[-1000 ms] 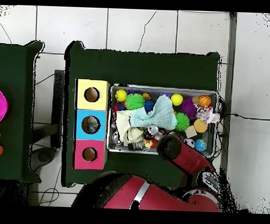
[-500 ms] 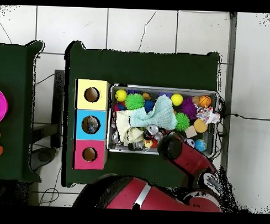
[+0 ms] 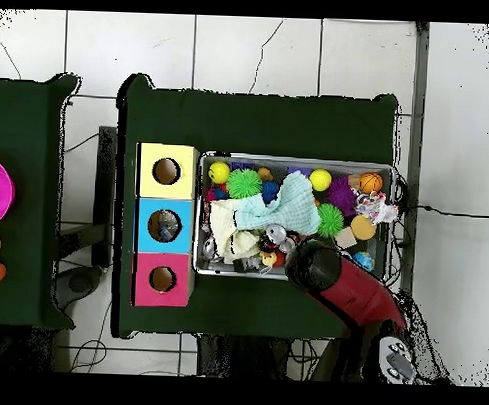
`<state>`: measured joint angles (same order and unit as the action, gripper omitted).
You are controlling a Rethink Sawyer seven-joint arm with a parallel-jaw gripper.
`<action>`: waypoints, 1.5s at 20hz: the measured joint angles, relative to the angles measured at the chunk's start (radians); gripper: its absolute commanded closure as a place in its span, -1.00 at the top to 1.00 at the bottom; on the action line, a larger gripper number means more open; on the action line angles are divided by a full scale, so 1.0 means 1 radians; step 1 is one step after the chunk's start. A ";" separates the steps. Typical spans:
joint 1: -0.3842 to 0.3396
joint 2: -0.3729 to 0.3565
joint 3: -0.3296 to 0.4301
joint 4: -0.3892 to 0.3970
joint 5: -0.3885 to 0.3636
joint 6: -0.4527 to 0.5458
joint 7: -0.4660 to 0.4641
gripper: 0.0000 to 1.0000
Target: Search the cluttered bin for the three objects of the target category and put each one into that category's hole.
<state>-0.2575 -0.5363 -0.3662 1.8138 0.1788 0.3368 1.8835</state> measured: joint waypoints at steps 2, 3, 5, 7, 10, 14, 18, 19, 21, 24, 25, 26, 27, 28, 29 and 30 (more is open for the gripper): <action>0.012 -0.045 0.000 0.000 0.000 0.059 0.000 -1.00; 0.015 -0.058 0.000 0.001 0.000 0.072 0.000 -1.00; 0.020 -0.077 0.000 0.001 -0.001 0.084 0.000 -1.00; 0.029 -0.096 0.000 0.001 -0.001 0.086 0.000 -1.00; 0.046 -0.110 0.000 0.001 -0.001 0.087 0.000 -1.00; 0.094 -0.122 0.000 0.001 0.006 0.087 0.000 -1.00; 0.156 -0.120 0.000 0.001 0.034 0.087 0.000 -1.00; 0.165 -0.120 0.000 0.001 0.039 0.087 0.000 -1.00; 0.195 -0.114 0.000 0.001 0.051 0.087 0.000 -1.00; 0.232 -0.100 0.000 0.001 0.063 0.086 0.000 -1.00; 0.238 -0.096 0.000 0.001 0.065 0.086 0.000 -1.00; 0.258 -0.085 0.000 0.001 0.075 0.087 0.000 -1.00; 0.269 -0.078 0.000 0.001 0.081 0.086 0.000 -1.00; 0.277 -0.074 -0.001 0.000 0.085 0.086 0.000 -1.00; 0.285 -0.070 -0.002 0.000 0.089 0.087 0.001 -1.00; 0.309 -0.059 -0.006 -0.002 0.101 0.088 0.002 -1.00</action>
<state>0.0518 -0.5950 -0.3725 1.8113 0.2798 0.4253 1.8856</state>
